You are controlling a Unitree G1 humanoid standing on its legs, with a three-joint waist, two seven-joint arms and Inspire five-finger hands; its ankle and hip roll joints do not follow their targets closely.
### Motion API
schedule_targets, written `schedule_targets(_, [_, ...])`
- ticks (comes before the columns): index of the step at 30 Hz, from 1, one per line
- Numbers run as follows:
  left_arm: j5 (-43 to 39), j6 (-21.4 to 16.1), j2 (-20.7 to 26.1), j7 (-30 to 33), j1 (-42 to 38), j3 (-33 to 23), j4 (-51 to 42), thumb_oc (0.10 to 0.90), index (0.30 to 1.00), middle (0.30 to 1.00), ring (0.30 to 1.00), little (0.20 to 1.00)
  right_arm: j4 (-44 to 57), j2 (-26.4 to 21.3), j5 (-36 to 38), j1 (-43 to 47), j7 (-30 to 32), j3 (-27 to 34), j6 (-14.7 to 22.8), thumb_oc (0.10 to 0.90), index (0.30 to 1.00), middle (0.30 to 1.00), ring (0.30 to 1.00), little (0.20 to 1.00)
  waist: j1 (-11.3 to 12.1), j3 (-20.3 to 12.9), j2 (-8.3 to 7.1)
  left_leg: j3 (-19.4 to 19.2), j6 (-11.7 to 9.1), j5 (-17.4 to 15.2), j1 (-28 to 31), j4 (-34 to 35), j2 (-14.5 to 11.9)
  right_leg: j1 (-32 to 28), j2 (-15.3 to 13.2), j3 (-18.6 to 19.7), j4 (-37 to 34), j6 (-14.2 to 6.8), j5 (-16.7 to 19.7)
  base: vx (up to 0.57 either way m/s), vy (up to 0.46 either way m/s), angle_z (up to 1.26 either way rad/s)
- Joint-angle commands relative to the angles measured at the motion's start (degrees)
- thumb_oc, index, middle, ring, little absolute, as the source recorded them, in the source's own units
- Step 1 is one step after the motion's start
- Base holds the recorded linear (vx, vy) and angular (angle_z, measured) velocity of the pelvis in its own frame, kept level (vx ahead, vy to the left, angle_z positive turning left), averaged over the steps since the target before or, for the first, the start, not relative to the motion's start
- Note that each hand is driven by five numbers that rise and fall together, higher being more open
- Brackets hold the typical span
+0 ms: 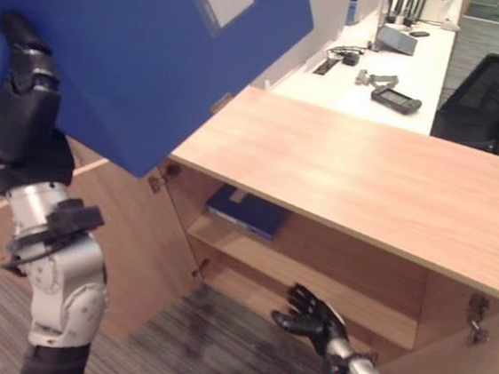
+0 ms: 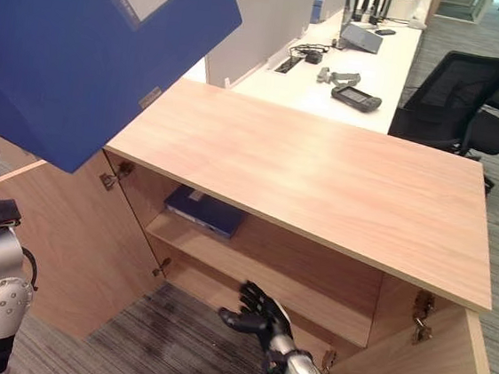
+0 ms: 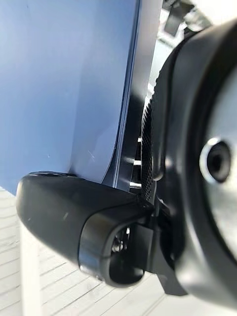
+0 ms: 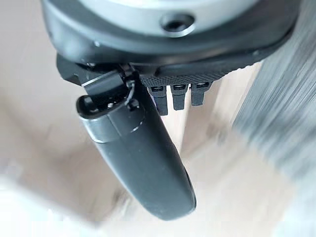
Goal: Put the empty folder in the office cabinet
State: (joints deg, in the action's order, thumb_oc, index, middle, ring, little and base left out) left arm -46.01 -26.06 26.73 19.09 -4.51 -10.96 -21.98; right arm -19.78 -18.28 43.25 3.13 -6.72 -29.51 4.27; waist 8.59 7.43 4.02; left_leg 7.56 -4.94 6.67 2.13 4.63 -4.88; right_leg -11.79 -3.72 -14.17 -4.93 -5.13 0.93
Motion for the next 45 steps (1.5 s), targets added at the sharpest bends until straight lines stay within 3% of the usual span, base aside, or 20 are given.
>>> schedule_targets(1, [-1.5, -4.5, 1.6, -3.5, -4.3, -2.3, -0.4, 0.400, 0.300, 0.300, 0.300, 0.300, 7.6, 3.2, 6.5, 7.4, -3.8, -0.5, 3.6, 0.800, 0.900, 0.900, 0.900, 0.900, 0.8, -0.5, -0.56, 0.0, -4.1, -3.2, 3.5, 0.4, -4.2, -1.5, -3.5, 0.1, 1.8, -2.5, -6.3, -0.01, -0.001, 0.18])
schedule_targets(5, [-3.0, -3.0, 0.2, -5.2, -1.1, -1.2, -0.8, 0.400, 0.300, 0.300, 0.300, 0.300, 13.9, 5.0, 12.3, 11.9, -4.6, -3.0, 4.0, 0.800, 0.900, 0.900, 0.900, 0.900, 3.0, -0.3, -0.95, 1.6, -4.3, -2.9, 2.8, 0.4, -4.0, -1.8, -3.5, -1.3, 2.0, -2.3, -6.5, 0.00, -0.013, 0.14])
schedule_targets(19, [-4.1, 1.1, -1.4, -10.2, 4.9, 1.2, -0.6, 0.400, 0.300, 0.300, 0.300, 0.300, 25.6, 9.6, 19.0, 20.6, -4.2, -6.1, 6.6, 0.800, 0.900, 0.900, 0.900, 0.900, 8.1, -0.5, -1.78, 5.3, -5.4, -2.1, 0.7, 0.4, -3.9, -3.5, -3.2, -6.4, 1.5, -1.8, -7.6, 0.00, -0.006, 0.25])
schedule_targets(30, [-3.3, 2.8, -3.4, -10.8, 4.3, 7.3, 0.0, 0.400, 0.300, 0.300, 0.300, 0.300, 26.4, 15.8, 20.5, 28.0, -0.9, -8.3, 9.5, 0.800, 0.900, 0.900, 0.900, 0.900, 9.0, -0.6, -1.83, 5.7, -5.5, -1.7, 0.3, 0.4, -3.9, -3.4, -3.0, -6.8, 2.1, -1.4, -8.1, -0.01, 0.005, 0.14])
schedule_targets(45, [-4.7, 4.2, -5.0, -13.0, 3.5, 13.2, 1.3, 0.400, 0.300, 0.300, 0.300, 0.300, 25.3, 18.1, 21.1, 32.5, 2.1, -5.6, 13.2, 0.800, 0.900, 0.900, 0.900, 0.900, 8.0, -0.7, -2.14, 4.4, -5.2, -2.1, 0.8, 0.4, -4.2, -3.0, -3.1, -5.5, 2.0, -1.5, -7.8, 0.00, 0.001, -0.01])
